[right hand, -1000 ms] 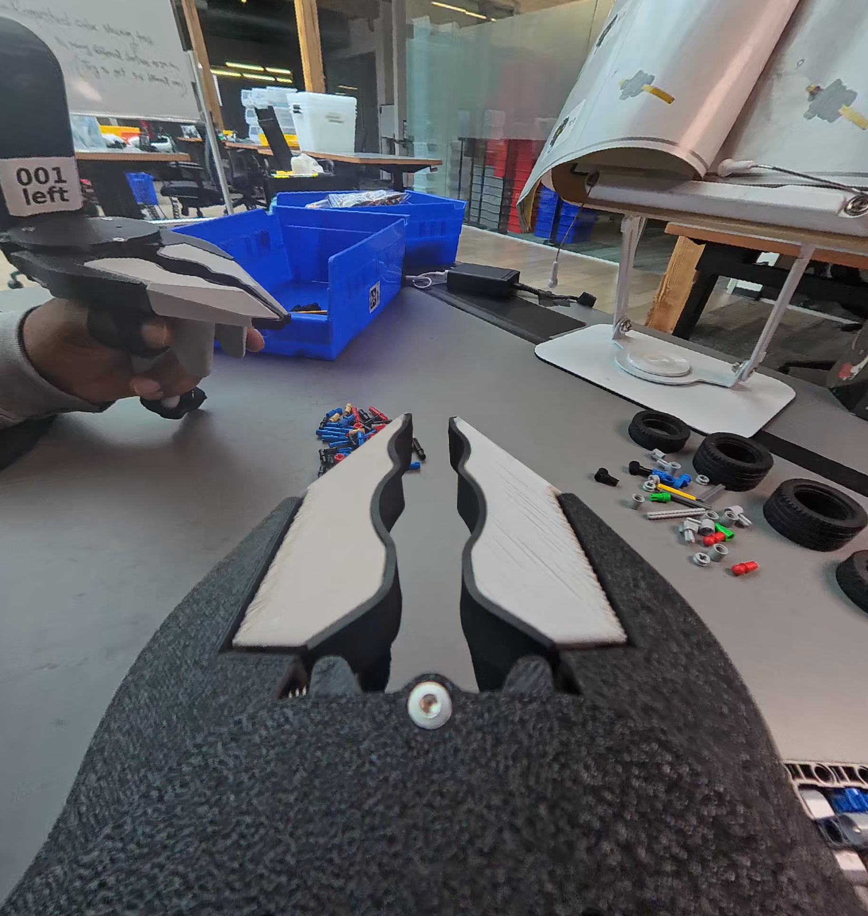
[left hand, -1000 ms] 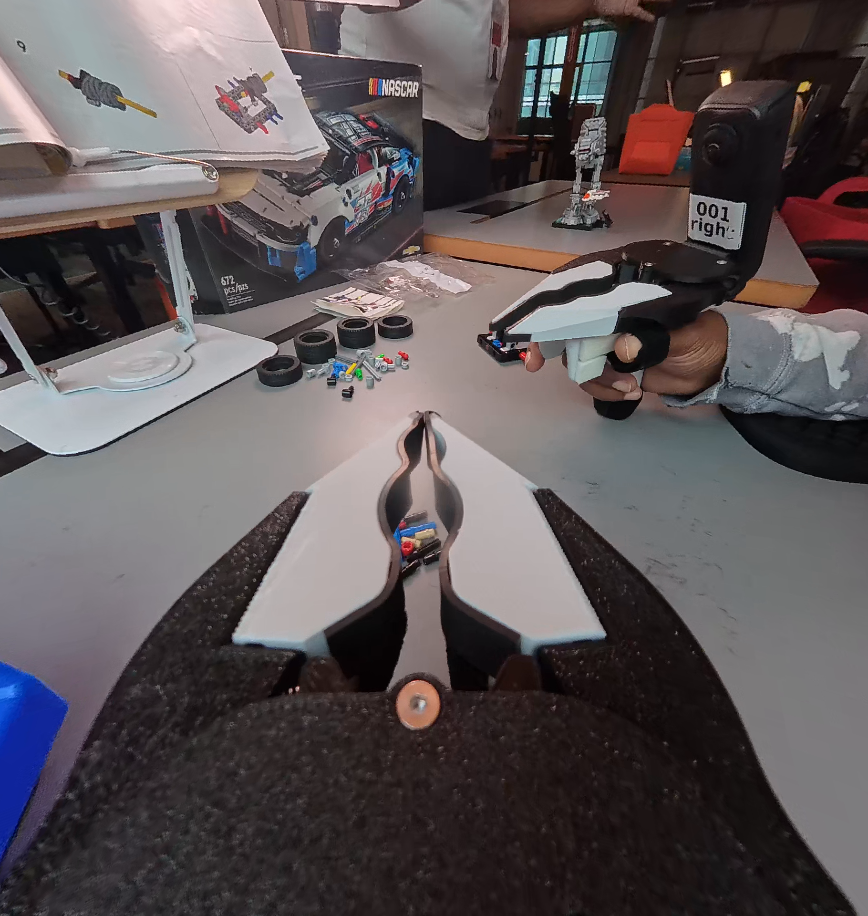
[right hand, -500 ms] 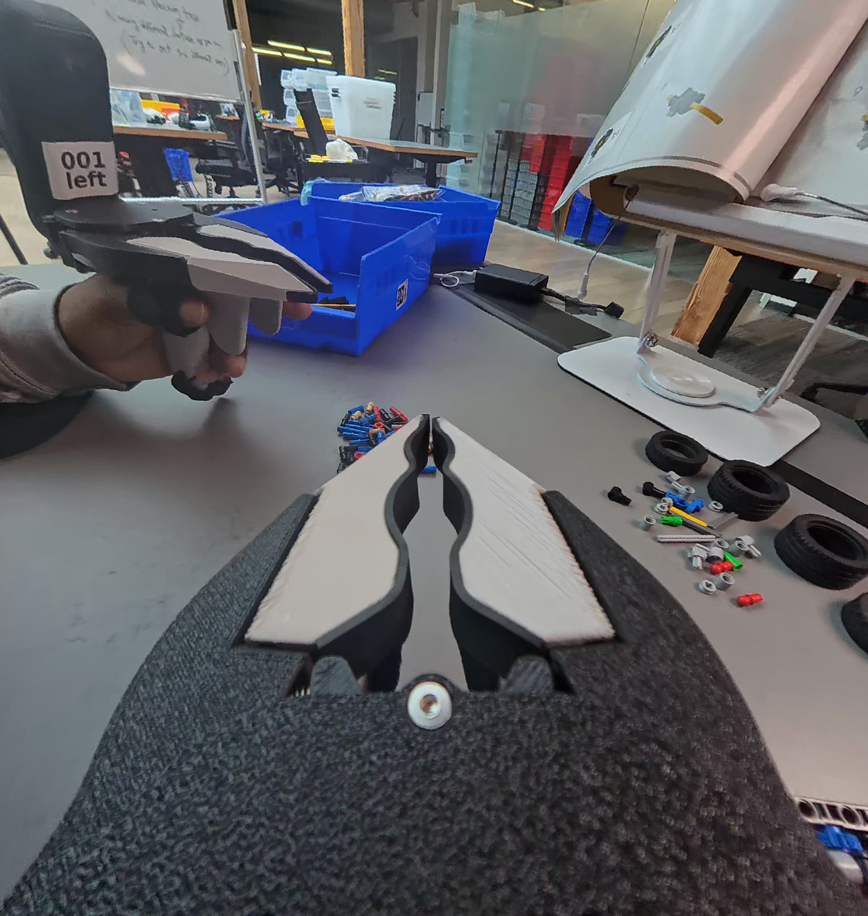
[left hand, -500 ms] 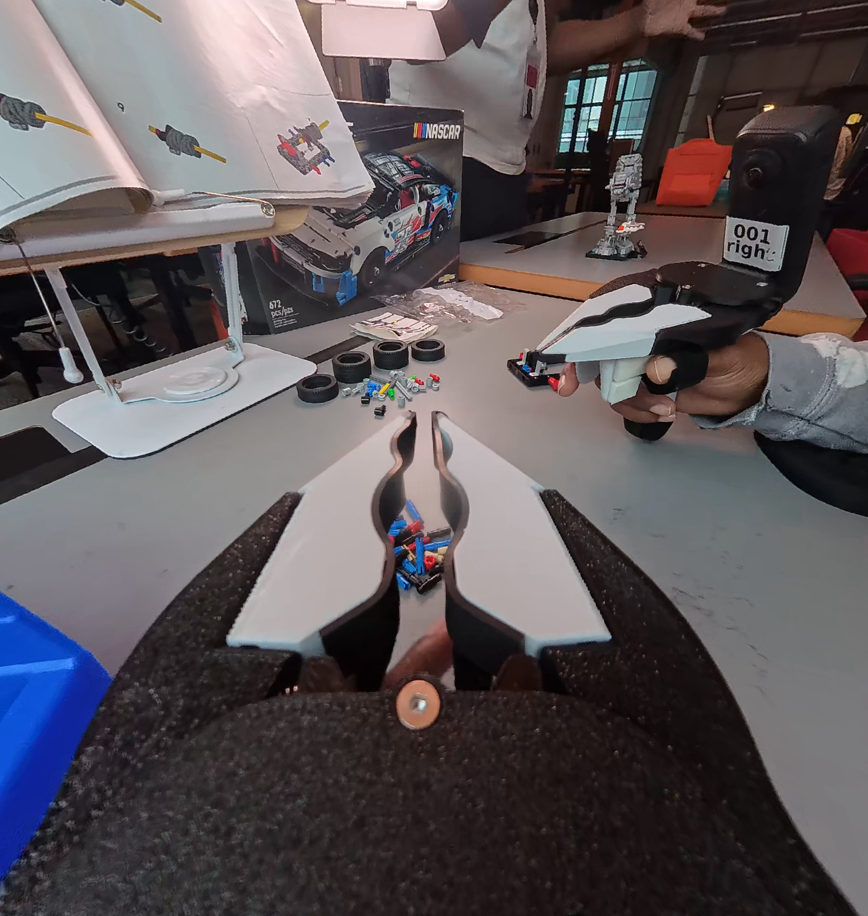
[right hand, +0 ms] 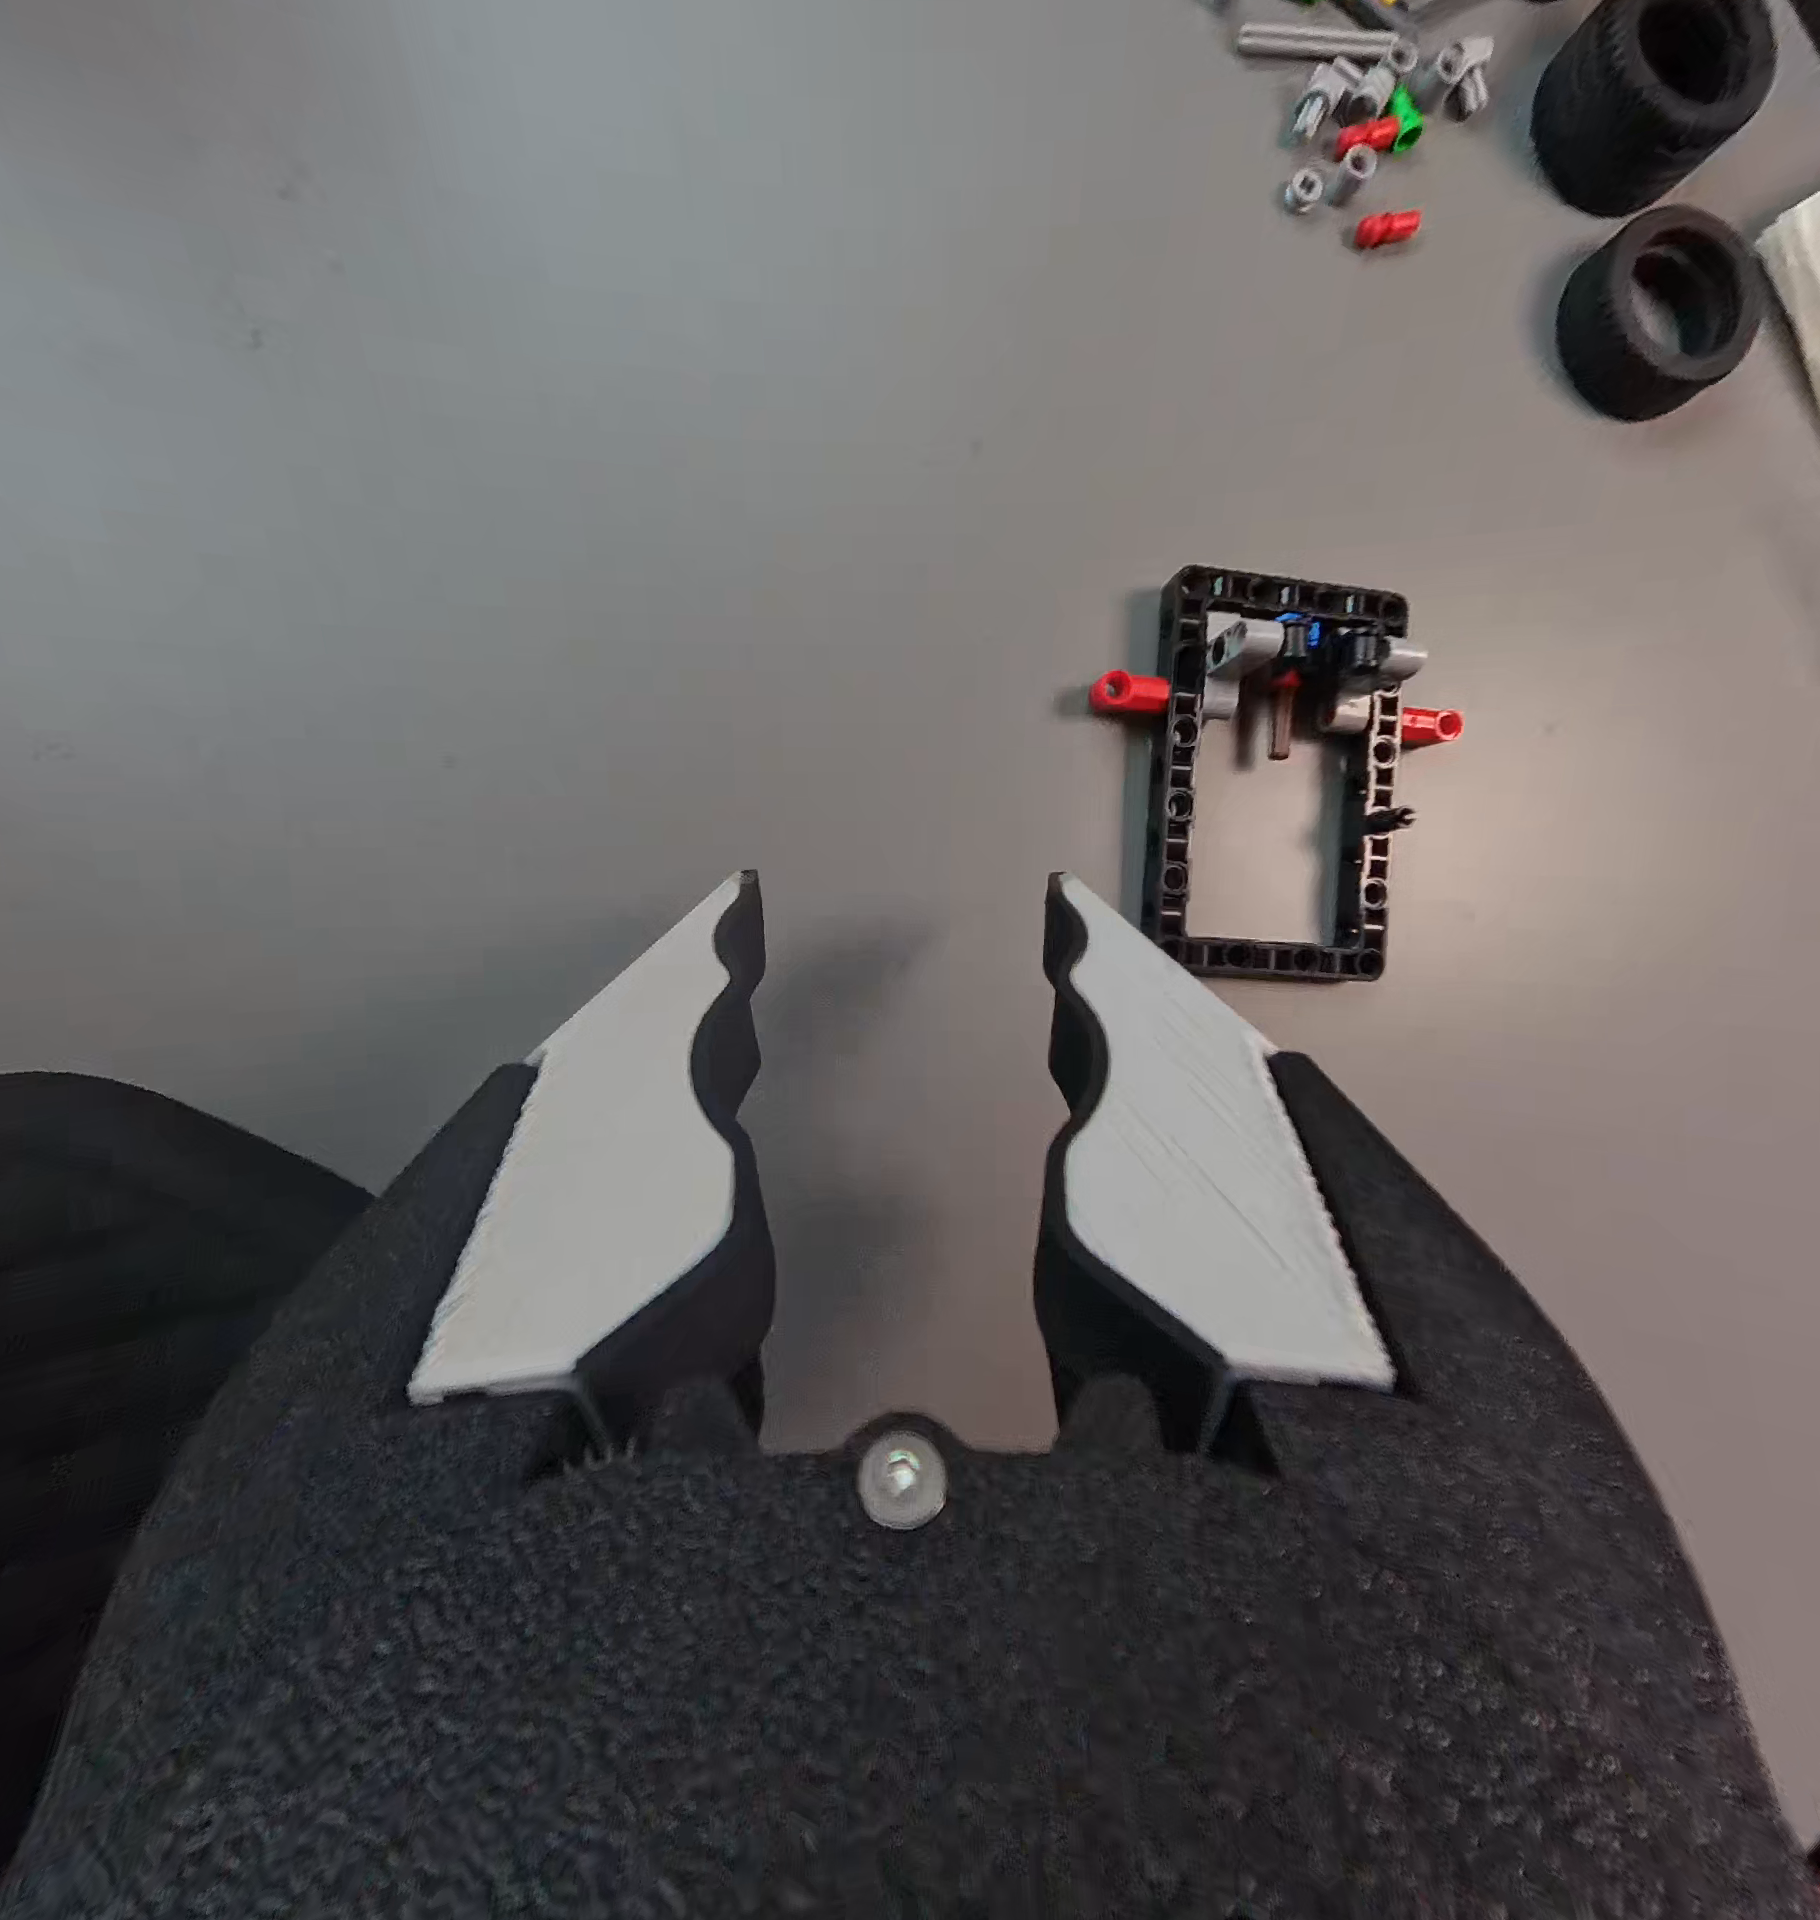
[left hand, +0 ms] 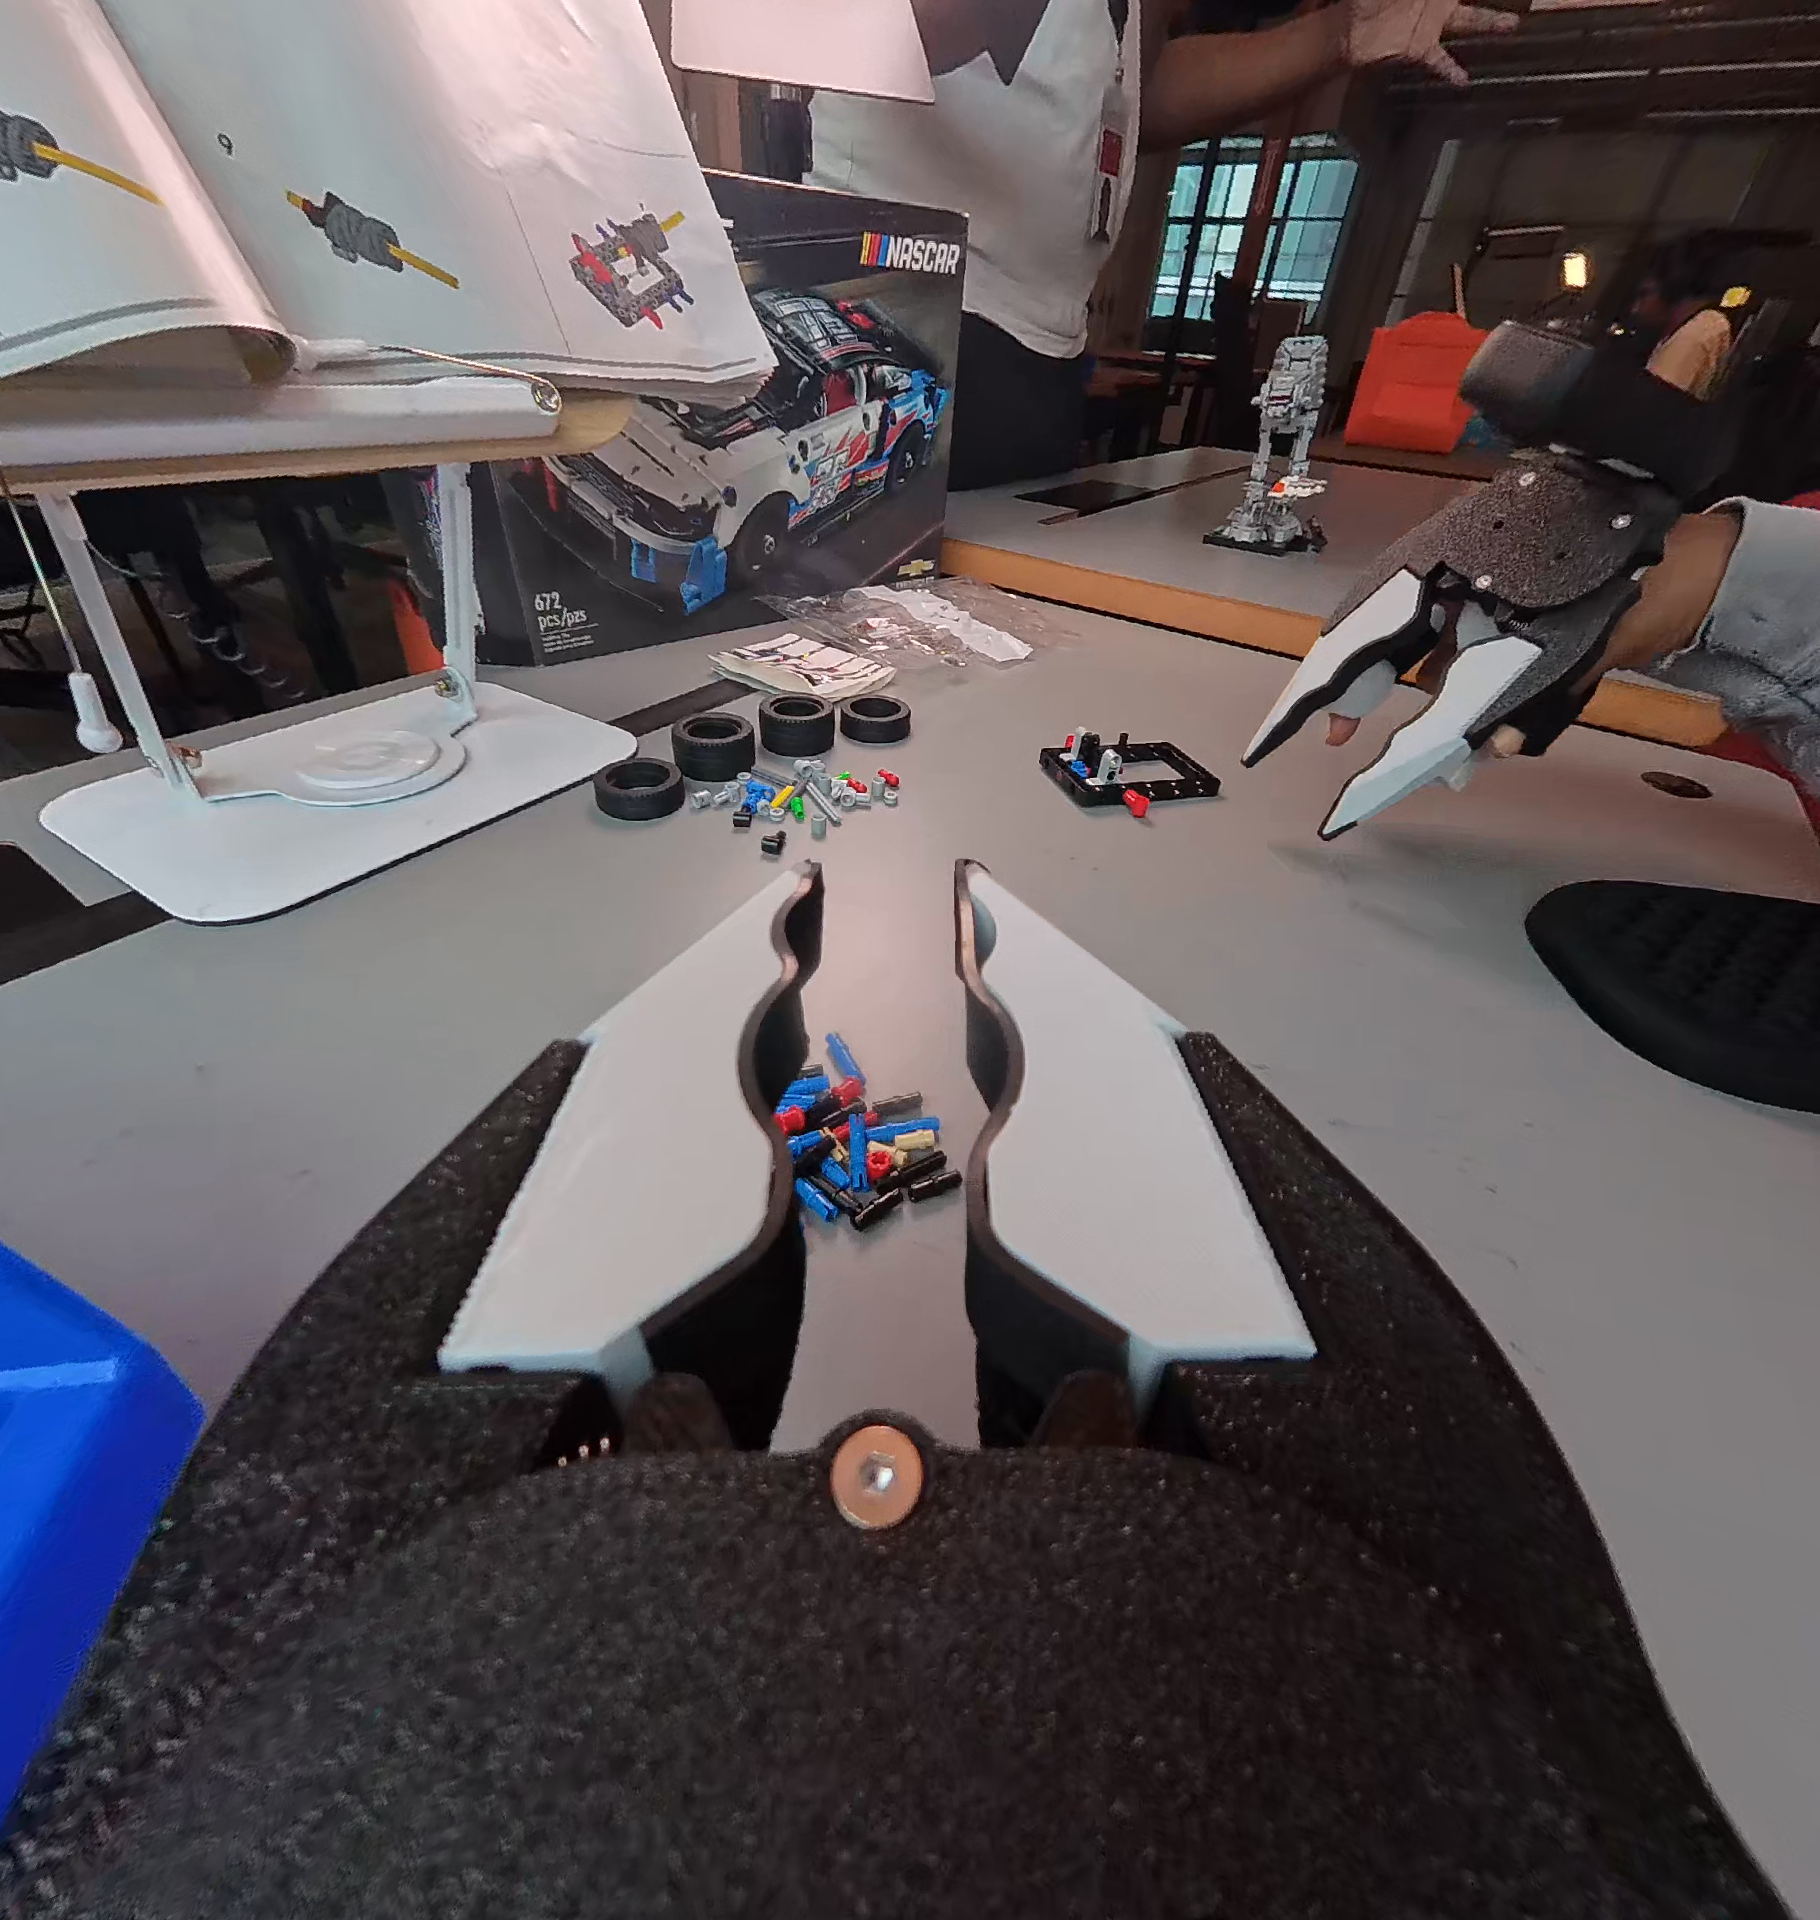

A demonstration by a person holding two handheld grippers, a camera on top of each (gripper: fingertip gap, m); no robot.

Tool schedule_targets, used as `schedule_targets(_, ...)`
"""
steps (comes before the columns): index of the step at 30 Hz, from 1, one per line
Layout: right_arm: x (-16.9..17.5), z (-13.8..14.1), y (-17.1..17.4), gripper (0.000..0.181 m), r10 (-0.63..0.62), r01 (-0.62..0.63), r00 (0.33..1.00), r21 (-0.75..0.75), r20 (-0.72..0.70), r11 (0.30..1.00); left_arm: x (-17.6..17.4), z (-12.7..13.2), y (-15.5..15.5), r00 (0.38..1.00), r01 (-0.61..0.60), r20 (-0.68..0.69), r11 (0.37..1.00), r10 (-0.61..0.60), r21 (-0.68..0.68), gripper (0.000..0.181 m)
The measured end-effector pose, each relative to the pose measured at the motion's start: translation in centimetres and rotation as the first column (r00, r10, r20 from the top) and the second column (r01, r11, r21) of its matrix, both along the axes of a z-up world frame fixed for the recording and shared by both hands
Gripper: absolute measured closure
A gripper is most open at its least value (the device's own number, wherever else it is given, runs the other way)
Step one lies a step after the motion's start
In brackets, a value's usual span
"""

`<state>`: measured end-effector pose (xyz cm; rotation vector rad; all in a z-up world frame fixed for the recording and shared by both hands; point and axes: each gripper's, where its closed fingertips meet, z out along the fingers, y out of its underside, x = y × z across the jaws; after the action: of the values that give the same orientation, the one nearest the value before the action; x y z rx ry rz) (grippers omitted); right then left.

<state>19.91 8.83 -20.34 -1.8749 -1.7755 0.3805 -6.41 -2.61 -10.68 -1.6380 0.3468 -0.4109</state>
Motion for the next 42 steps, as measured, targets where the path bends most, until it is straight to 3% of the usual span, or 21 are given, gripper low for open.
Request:
schedule_targets(3, -0.3, -1.8, -0.2, 0.135, 0.004, -0.003, 1.0, -0.029, 0.031, 1.0, 0.1, -0.6, 0.3, 1.0, 0.009, -0.007, 1.0, -0.009, -0.029, 0.154)
schedule_targets(10, -2.3, -1.9, -0.6, 0.181, 0.025, -0.024, 1.0, -0.094, 0.004, 0.995, -0.4, -0.5, 0.0, 0.998, -0.018, -0.056, 0.999, 0.016, -0.027, 0.147)
schedule_targets(16, -4.0, -1.5, -1.4, 0.181, 0.025, -0.027, 1.0, -0.093, -0.019, 0.995, -0.7, -1.2, 0.1, 0.998, -0.012, -0.061, 0.999, 0.008, -0.052, 0.146)
schedule_targets(21, -2.7, 1.0, 3.7, 0.161, -0.142, 0.146, 0.986, 0.035, -0.092, 0.989, -0.4, -1.6, 0.1, 0.997, 0.005, -0.077, 0.998, -0.01, -0.066, 0.143)
schedule_targets(24, -0.9, -1.1, 5.6, 0.151, -0.201, 0.2, 0.98, -0.059, -0.014, 0.978, -0.4, -1.7, 0.1, 0.996, 0.002, -0.09, 0.998, -0.008, -0.065, 0.142)
schedule_targets(28, -1.6, -1.9, 5.1, 0.162, -0.184, 0.176, 0.983, -0.189, -0.028, 0.966, -2.3, -0.1, 0.0, 0.988, -0.1, -0.115, 0.995, 0.101, 0.014, 0.147)
schedule_targets(30, -2.1, -1.9, 4.4, 0.167, -0.126, 0.125, 0.992, -0.129, -0.004, 0.984, -3.2, 0.5, -0.1, 0.987, -0.131, -0.093, 0.991, 0.132, 0.024, 0.149)
schedule_targets(33, -4.8, -1.6, -0.5, 0.174, 0.111, -0.116, 0.993, -0.125, -0.044, 0.985, -4.1, 0.3, 0.0, 0.988, -0.147, -0.037, 0.989, 0.147, -0.005, 0.149)
schedule_targets(36, -7.7, -1.4, -6.4, 0.174, 0.352, -0.358, 0.933, -0.082, -0.08, 0.93, -4.0, -0.3, 0.2, 0.992, -0.122, 0.029, 0.991, 0.124, -0.049, 0.149)
schedule_targets(42, -12.2, -1.3, -13.2, 0.174, 0.548, -0.554, 0.831, -0.058, -0.097, 0.831, -1.9, -0.8, -0.1, 0.999, -0.011, 0.041, 0.997, 0.014, -0.077, 0.148)
